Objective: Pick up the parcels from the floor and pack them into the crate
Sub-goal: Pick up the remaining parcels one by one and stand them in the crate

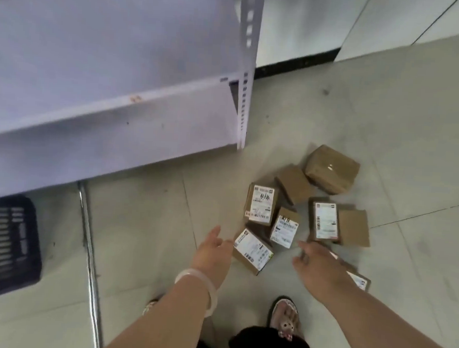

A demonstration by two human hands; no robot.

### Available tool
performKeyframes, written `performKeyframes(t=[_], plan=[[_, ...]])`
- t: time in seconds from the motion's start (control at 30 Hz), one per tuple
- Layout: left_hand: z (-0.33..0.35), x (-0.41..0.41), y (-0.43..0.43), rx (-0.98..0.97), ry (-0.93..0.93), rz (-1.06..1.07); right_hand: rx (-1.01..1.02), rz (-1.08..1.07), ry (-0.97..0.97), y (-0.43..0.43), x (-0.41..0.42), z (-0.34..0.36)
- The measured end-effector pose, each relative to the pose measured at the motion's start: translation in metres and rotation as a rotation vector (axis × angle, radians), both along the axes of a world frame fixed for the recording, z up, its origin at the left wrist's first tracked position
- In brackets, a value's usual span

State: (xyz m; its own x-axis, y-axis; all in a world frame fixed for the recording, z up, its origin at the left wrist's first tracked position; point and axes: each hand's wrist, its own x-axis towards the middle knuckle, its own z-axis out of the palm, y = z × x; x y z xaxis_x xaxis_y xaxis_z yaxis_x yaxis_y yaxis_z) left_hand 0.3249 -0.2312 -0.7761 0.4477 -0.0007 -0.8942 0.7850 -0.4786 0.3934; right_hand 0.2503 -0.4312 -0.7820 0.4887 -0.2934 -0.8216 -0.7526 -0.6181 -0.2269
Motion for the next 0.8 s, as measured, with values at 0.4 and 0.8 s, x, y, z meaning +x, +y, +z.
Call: performKeyframes(t=[0.4, 0.8], plan=[[-0.284, -0.086, -0.022, 0.051, 0.276, 0.152, -0.020, 0.146, -0.030, 0.063, 0.007, -0.276], [-0.178, -0.024, 0.029, 0.003, 0.045, 0.497, 0.206, -0.216, -0.336, 0.098, 0.031, -0.171]])
